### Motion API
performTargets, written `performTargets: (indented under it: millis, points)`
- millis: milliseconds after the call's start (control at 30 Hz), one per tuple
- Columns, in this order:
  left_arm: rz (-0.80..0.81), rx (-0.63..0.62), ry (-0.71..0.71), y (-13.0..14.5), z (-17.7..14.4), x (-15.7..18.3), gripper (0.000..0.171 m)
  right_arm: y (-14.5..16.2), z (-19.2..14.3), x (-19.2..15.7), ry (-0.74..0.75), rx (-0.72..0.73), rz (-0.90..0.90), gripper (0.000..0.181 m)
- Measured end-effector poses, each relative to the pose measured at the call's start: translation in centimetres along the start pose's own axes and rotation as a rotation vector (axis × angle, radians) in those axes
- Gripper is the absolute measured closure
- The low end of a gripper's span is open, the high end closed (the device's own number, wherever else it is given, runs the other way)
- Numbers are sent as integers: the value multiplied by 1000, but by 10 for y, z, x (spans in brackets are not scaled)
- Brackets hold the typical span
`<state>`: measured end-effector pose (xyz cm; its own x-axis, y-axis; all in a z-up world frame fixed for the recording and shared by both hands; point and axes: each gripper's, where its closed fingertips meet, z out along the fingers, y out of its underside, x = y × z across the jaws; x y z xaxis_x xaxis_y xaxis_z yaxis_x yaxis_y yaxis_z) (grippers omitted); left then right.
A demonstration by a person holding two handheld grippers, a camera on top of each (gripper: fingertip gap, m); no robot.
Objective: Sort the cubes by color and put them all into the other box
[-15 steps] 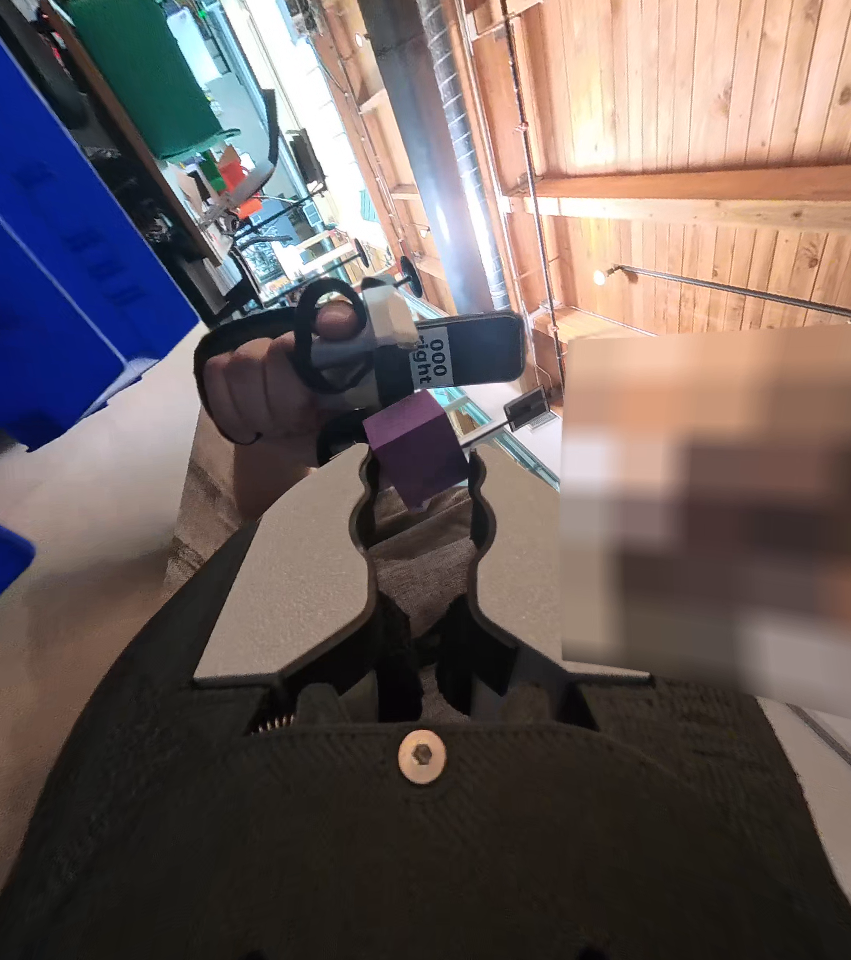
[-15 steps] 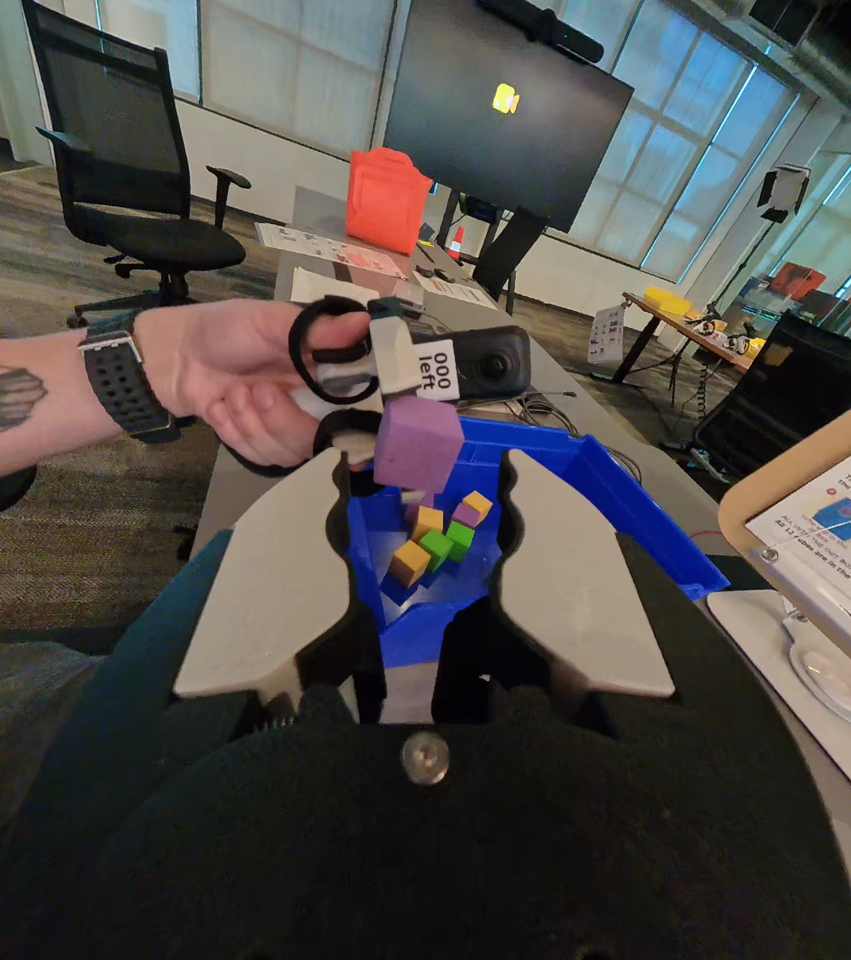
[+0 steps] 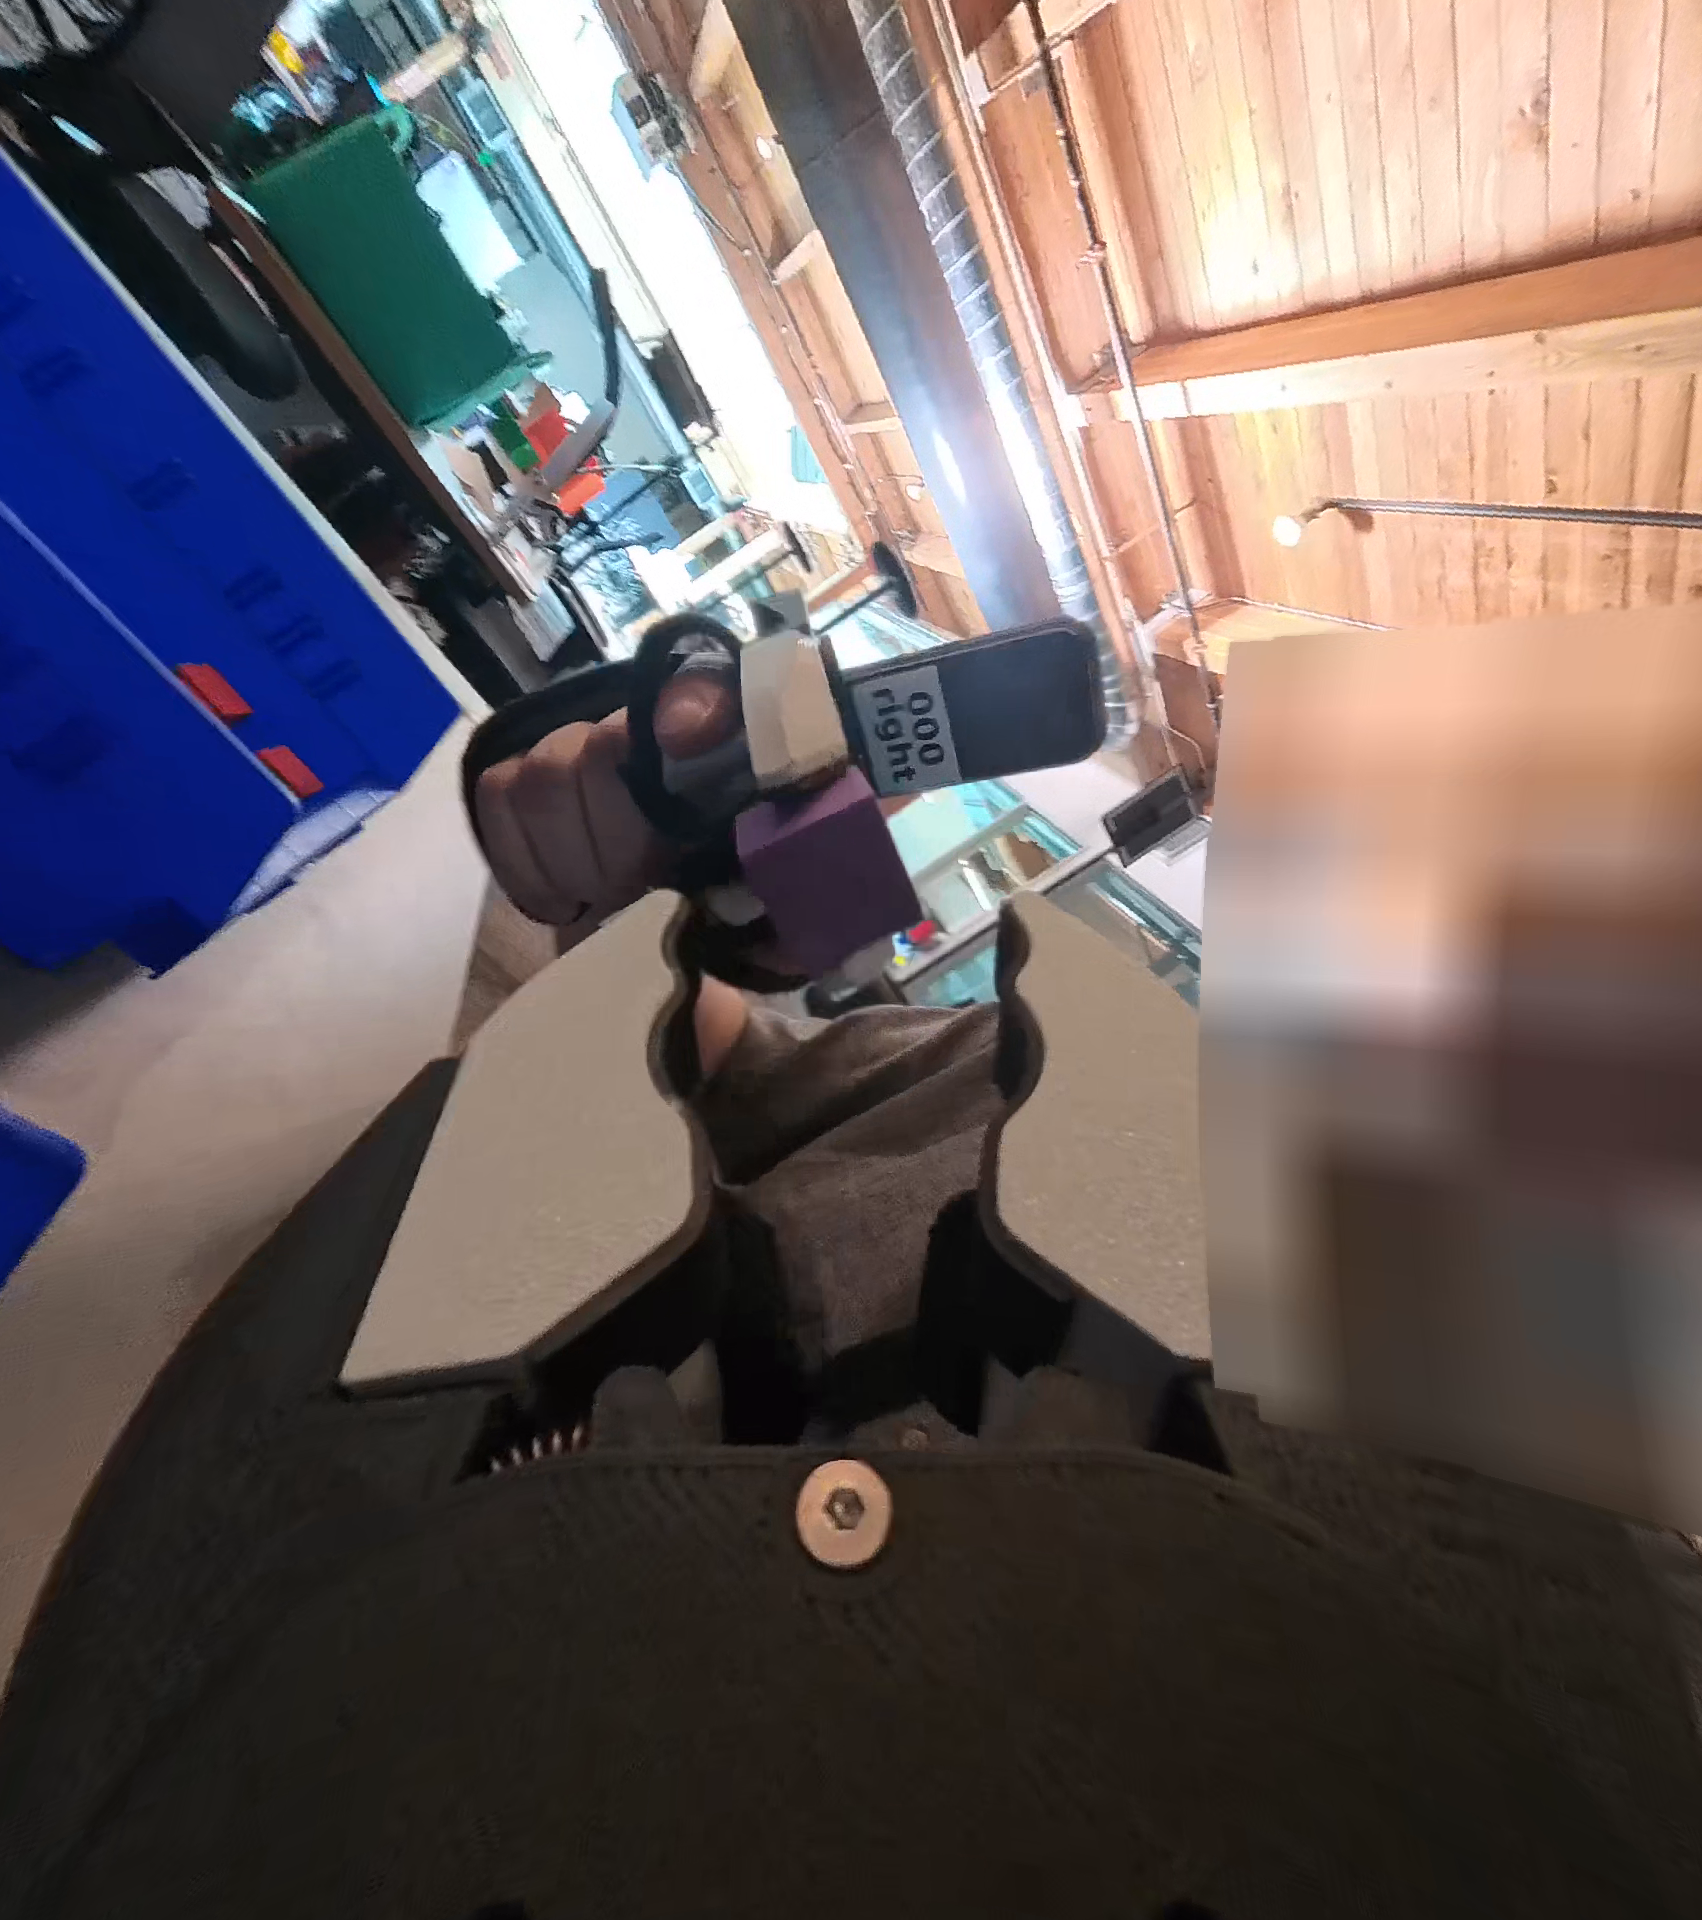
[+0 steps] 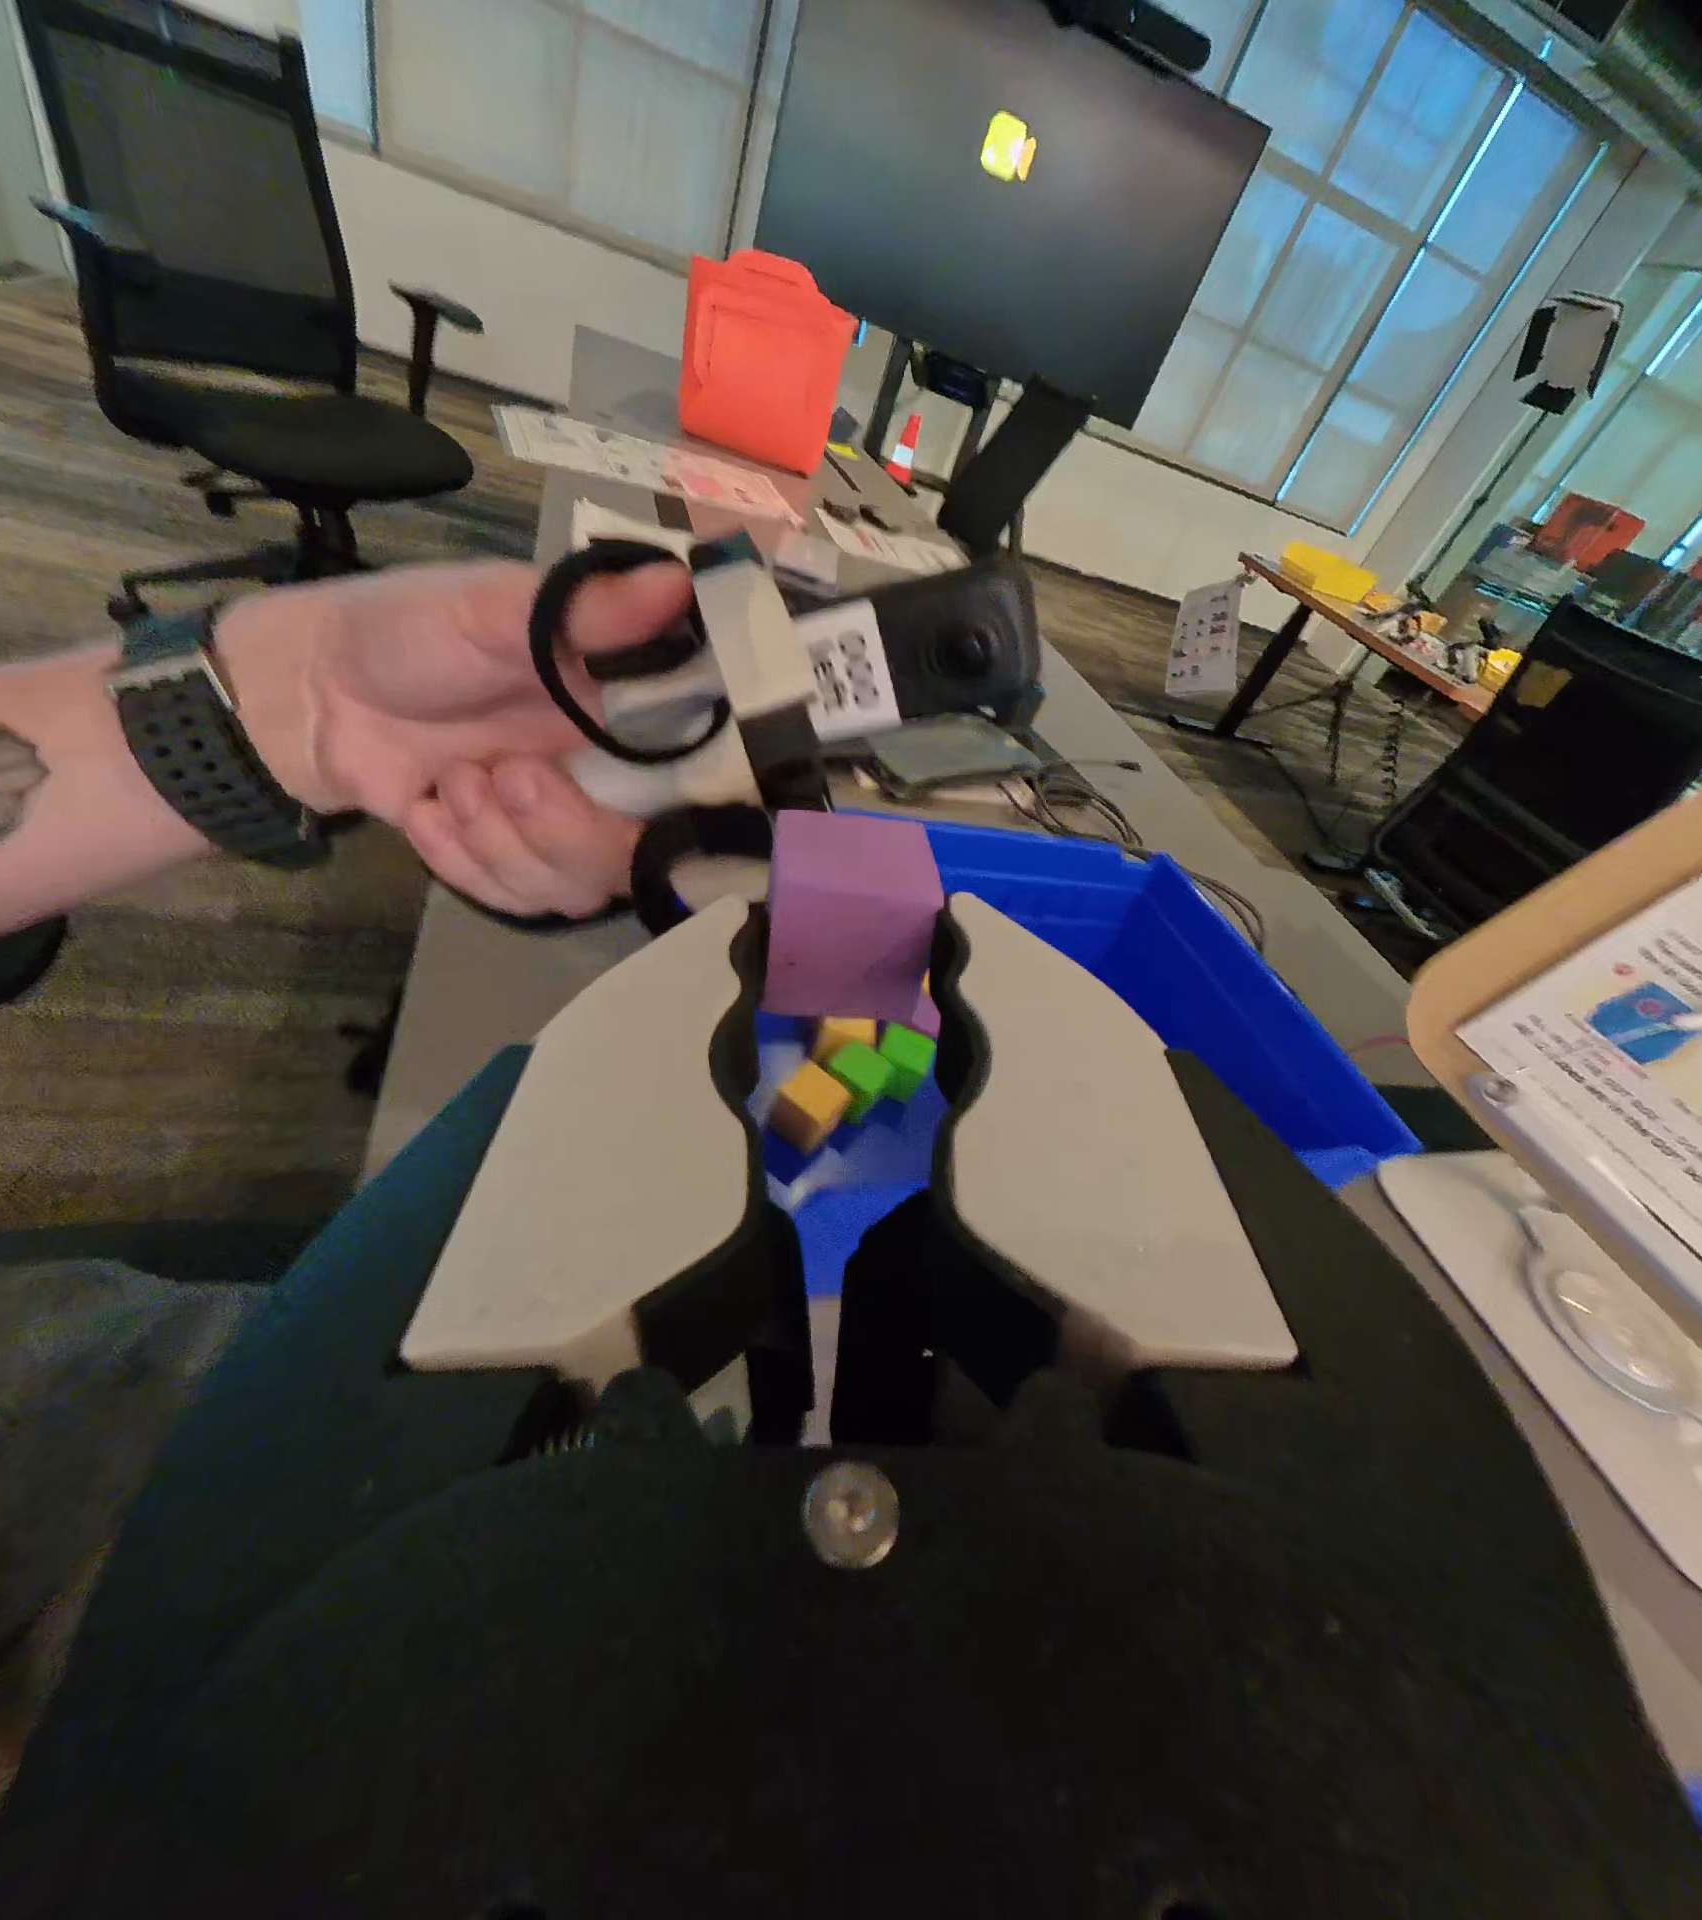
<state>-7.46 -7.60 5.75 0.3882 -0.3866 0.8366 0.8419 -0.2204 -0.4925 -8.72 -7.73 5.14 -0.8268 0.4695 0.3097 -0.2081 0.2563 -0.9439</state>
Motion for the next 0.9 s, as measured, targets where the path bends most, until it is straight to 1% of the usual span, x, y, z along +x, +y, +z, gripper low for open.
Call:
performTargets:
  millis: [33, 100, 133, 167, 267, 333, 367, 467, 533, 567, 800, 900]
  points:
    - [27, 8, -35, -3, -2, -1, 116, 5, -9, 6, 13, -37, -22, 151]
    - [100, 30, -141, -10, -10, -4, 112, 22, -33, 25, 38, -159, -57, 151]
    - [142, 43, -210, -15, -16, -6, 108, 36, -47, 37, 40, -251, -53, 151]
    - [186, 56, -267, -19, -21, -7, 104, 52, -62, 45, 19, -351, -33, 151]
    - [291, 77, -372, -28, -34, -3, 103, 112, -106, 59, -77, -684, 36, 151]
    - [314, 66, -403, -28, -38, 0, 103, 155, -136, 58, -163, -920, 91, 151]
    - [319, 64, -412, -28, -38, 1, 103, 174, -148, 55, -207, -1011, 121, 151]
    - [321, 64, -440, -28, -42, 2, 104, 215, -166, 46, -313, -1203, 168, 151]
    - [318, 49, -460, -26, -44, 0, 106, 231, -172, 41, -356, -1290, 175, 151]
    - [316, 51, -469, -26, -46, 0, 107, 236, -172, 41, -364, -1310, 173, 151]
    - [308, 83, -477, -30, -58, 1, 109, 251, -162, 36, -390, -1368, 179, 151]
    - [307, 74, -486, -29, -59, 0, 109, 249, -154, 36, -392, -1337, 174, 150]
